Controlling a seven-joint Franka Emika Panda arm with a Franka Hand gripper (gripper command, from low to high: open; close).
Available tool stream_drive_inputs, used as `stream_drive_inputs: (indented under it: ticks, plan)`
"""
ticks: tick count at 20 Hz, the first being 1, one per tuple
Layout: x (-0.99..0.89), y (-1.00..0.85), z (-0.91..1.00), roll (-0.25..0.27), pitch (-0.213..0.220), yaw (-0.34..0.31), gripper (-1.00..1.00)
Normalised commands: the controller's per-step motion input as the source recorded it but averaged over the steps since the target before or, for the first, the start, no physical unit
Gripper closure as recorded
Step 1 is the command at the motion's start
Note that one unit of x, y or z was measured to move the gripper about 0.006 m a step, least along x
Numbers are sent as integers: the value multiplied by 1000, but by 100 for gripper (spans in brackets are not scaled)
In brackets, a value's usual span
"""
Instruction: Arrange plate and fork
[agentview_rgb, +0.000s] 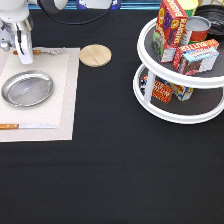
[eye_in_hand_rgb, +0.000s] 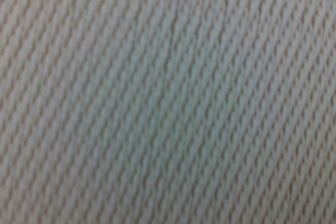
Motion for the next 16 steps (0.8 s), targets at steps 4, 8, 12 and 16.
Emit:
stream_drive_inputs:
  ticks: [4,8,12,16]
  plan:
    - [359,-271,32,128,150,-103,100]
    - [398,-261,21,107,138,-126,100]
    - [391,-191,30,63,102,-155,100]
    - [369,-234,160,48,27,-158,100]
